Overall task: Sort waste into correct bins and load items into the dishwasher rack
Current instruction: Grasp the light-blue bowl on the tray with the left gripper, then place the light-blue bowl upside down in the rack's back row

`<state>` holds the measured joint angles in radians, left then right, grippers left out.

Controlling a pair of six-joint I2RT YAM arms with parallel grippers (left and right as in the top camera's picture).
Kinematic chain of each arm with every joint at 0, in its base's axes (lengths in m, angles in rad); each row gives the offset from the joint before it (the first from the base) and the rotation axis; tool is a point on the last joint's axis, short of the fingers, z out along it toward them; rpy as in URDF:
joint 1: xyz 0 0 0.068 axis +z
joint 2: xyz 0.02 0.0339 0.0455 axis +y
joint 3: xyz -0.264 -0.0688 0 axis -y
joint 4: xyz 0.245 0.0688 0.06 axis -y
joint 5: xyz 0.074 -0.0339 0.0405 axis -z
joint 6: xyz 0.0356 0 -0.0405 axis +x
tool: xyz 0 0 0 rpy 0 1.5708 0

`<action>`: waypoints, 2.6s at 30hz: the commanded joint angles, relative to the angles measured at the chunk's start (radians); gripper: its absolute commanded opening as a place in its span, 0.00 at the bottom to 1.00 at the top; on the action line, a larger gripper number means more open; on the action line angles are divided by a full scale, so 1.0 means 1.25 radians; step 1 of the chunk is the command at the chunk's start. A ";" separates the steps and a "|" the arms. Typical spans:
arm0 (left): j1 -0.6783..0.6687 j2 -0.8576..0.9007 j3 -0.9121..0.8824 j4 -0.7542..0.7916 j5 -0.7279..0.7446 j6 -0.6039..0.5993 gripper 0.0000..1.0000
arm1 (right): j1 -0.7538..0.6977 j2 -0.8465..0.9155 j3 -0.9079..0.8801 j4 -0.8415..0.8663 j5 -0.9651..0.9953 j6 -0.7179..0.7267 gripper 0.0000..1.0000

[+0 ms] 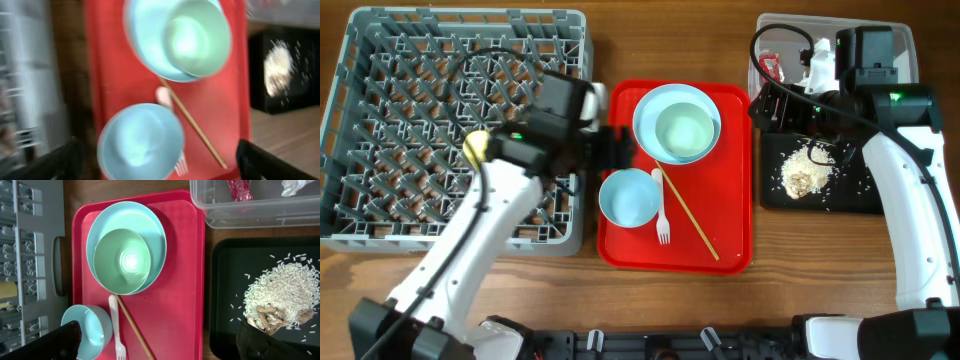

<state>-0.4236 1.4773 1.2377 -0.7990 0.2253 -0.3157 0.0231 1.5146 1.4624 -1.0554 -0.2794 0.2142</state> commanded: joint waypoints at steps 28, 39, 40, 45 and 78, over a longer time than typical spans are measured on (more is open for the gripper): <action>-0.186 0.181 0.051 0.030 -0.053 -0.022 0.04 | -0.002 -0.005 0.006 -0.013 0.008 0.020 1.00; 0.182 0.006 0.074 0.151 0.219 0.214 0.04 | -0.002 -0.005 0.006 -0.013 0.008 0.020 1.00; 0.222 0.012 0.074 0.175 0.238 0.214 0.04 | -0.002 -0.005 0.006 -0.013 0.008 0.020 1.00; 0.382 0.049 0.074 0.327 0.389 0.197 0.04 | -0.002 -0.005 0.006 -0.015 0.008 0.020 1.00; 0.627 0.593 0.330 0.621 0.923 -0.128 0.04 | -0.002 -0.005 0.006 -0.025 0.008 0.020 1.00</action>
<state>0.3241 2.2005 1.6344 0.0101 1.3491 -0.4702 0.0231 1.5146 1.4624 -1.0847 -0.2794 0.2302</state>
